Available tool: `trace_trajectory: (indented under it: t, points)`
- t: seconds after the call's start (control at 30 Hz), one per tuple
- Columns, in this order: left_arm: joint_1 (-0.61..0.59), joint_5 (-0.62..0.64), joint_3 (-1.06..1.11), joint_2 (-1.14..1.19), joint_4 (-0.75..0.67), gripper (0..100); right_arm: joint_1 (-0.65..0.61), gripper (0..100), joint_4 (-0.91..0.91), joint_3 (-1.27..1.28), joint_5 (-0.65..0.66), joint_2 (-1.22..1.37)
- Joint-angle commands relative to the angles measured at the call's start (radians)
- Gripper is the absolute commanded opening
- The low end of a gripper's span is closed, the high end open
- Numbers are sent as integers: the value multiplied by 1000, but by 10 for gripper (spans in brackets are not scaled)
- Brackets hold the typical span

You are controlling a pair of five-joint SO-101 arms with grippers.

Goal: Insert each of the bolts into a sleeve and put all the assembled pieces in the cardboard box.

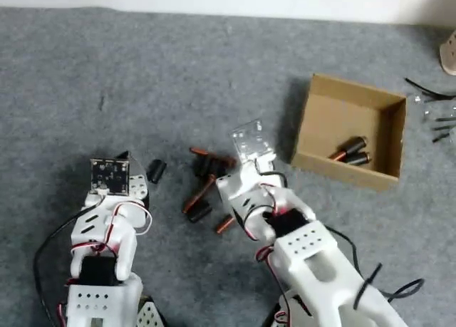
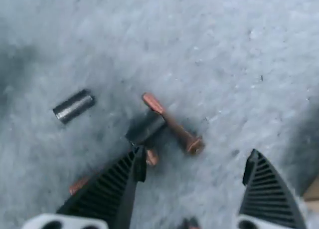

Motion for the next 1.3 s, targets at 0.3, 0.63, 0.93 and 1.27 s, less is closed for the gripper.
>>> trace_trajectory:
  t: [0.3,0.63,0.93,1.27]
  points:
    - [-5,9,-4,-8,-46,10,-134,267,8,-206,-124,387]
    - [-5,6,-4,-8,-48,10,-202,267,8,-351,-215,582]
    - [-5,6,-4,-8,-48,10,-150,267,117,-464,-288,739]
    - [-5,6,-2,-8,-48,10,-116,188,357,-615,-284,814]
